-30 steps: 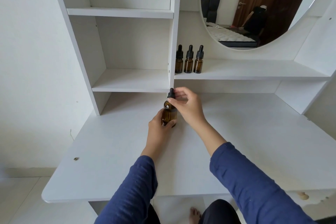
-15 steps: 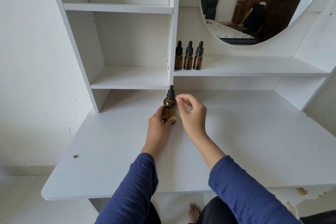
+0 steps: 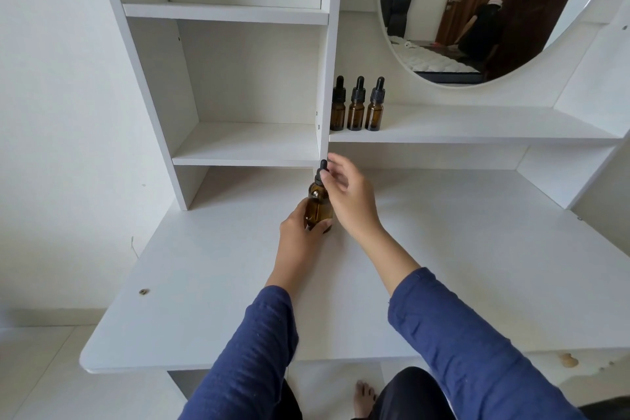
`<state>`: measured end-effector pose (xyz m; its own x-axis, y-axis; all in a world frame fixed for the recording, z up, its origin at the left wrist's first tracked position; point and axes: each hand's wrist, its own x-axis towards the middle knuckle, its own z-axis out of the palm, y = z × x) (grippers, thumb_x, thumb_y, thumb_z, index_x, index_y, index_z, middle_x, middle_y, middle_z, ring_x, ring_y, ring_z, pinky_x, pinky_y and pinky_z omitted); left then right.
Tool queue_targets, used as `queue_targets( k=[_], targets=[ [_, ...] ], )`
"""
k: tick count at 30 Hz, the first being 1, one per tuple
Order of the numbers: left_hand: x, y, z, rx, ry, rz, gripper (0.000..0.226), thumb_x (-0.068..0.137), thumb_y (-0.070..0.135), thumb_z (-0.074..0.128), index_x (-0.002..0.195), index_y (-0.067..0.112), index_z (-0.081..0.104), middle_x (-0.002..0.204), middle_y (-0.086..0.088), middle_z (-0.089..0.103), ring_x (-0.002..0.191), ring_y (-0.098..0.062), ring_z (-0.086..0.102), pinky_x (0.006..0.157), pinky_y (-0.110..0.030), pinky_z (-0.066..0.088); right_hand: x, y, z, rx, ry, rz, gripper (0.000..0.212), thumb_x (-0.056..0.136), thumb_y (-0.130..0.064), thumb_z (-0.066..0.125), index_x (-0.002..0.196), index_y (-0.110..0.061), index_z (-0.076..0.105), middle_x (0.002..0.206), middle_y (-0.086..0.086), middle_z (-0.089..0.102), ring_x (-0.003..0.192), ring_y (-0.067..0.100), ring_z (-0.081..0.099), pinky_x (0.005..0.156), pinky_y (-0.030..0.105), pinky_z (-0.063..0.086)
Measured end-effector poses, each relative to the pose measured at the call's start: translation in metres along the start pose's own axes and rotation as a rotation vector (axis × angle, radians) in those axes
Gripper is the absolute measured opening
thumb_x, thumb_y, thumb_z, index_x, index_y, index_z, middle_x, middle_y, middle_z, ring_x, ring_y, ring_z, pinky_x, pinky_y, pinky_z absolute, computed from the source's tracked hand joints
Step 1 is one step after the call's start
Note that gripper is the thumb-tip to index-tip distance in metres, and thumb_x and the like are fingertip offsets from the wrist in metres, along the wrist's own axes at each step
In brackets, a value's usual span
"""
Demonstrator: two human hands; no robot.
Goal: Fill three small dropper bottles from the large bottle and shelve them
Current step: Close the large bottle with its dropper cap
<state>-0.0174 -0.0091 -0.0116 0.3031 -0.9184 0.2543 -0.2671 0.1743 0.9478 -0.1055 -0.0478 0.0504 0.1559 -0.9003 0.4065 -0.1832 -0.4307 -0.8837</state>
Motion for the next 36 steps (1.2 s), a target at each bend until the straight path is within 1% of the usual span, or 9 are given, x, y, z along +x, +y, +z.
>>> queue_targets(
  k=[3,6,11,17,23,27,30,33,36],
  targets=[
    [-0.0001,0.0004,-0.0002,-0.001,0.001,0.003,0.022,0.082,0.009,0.063,0.099,0.023,0.058,0.090,0.000,0.067,0.088,-0.020,0.062,0.080,-0.026,0.049,-0.0009,0.0015,0.0011,-0.031,0.015,-0.018,0.030,0.087,-0.010,0.059,0.117,-0.009,0.059,0.108,0.004,0.066,0.097,0.007,0.060,0.090,0.020,0.050],
    [0.0002,0.0010,-0.0006,0.015,-0.006,0.011,0.024,0.083,0.010,0.063,0.100,0.025,0.056,0.091,0.002,0.066,0.088,-0.018,0.062,0.078,-0.021,0.047,0.0023,0.0008,0.0011,-0.084,0.077,-0.029,0.028,0.079,-0.018,0.071,0.104,-0.013,0.061,0.096,0.001,0.064,0.088,0.012,0.060,0.081,0.021,0.052],
    [-0.0011,0.0017,-0.0010,-0.002,-0.008,0.014,0.023,0.083,0.010,0.063,0.098,0.026,0.058,0.091,-0.001,0.067,0.088,-0.019,0.062,0.079,-0.026,0.049,0.0013,0.0020,0.0020,-0.038,-0.033,-0.014,0.031,0.092,-0.012,0.052,0.122,-0.012,0.054,0.112,-0.002,0.061,0.106,0.009,0.056,0.094,0.023,0.045],
    [0.0006,-0.0002,-0.0013,0.031,-0.009,0.016,0.026,0.083,0.011,0.063,0.101,0.027,0.055,0.091,0.005,0.065,0.087,-0.013,0.061,0.072,-0.009,0.044,0.0040,-0.0014,-0.0010,-0.085,0.018,-0.029,0.021,0.081,-0.012,0.067,0.102,-0.011,0.063,0.092,-0.002,0.065,0.085,0.006,0.061,0.081,0.019,0.052],
    [0.0009,-0.0006,-0.0004,0.039,-0.013,0.028,0.023,0.083,0.011,0.064,0.105,0.018,0.058,0.092,0.001,0.066,0.084,-0.015,0.061,0.071,-0.012,0.045,0.0075,-0.0055,-0.0021,-0.181,-0.077,-0.003,0.023,0.088,-0.017,0.058,0.110,-0.011,0.060,0.104,0.004,0.065,0.097,0.014,0.058,0.087,0.027,0.048],
    [0.0004,-0.0009,-0.0006,0.040,-0.014,0.025,0.026,0.083,0.010,0.064,0.107,0.019,0.058,0.091,0.003,0.065,0.083,-0.013,0.060,0.071,-0.012,0.045,0.0050,-0.0046,-0.0037,-0.197,-0.080,-0.003,0.016,0.086,-0.013,0.059,0.101,-0.009,0.063,0.096,0.007,0.069,0.090,0.018,0.063,0.086,0.036,0.053],
    [0.0008,-0.0017,0.0000,0.060,-0.009,0.016,0.027,0.083,0.011,0.064,0.108,0.018,0.058,0.091,0.003,0.065,0.083,-0.013,0.059,0.069,-0.007,0.043,0.0068,-0.0042,-0.0047,-0.206,-0.023,-0.001,0.018,0.079,-0.018,0.069,0.095,-0.011,0.066,0.092,0.003,0.070,0.086,0.012,0.062,0.079,0.021,0.052],
    [0.0007,-0.0004,0.0003,0.054,-0.005,0.008,0.026,0.083,0.011,0.064,0.106,0.020,0.058,0.090,0.001,0.065,0.083,-0.016,0.059,0.070,-0.011,0.043,0.0075,-0.0040,-0.0054,-0.211,0.010,0.004,0.023,0.074,-0.022,0.075,0.093,-0.012,0.067,0.088,-0.001,0.068,0.082,0.006,0.060,0.068,0.005,0.045],
    [-0.0008,0.0025,0.0010,0.071,-0.007,0.001,0.026,0.083,0.010,0.062,0.107,0.019,0.057,0.093,-0.001,0.065,0.086,-0.019,0.060,0.073,-0.018,0.044,0.0054,-0.0031,-0.0025,-0.190,0.016,0.000,0.024,0.075,-0.022,0.075,0.094,-0.011,0.066,0.090,0.004,0.071,0.084,0.013,0.064,0.078,0.023,0.054]
  ],
)
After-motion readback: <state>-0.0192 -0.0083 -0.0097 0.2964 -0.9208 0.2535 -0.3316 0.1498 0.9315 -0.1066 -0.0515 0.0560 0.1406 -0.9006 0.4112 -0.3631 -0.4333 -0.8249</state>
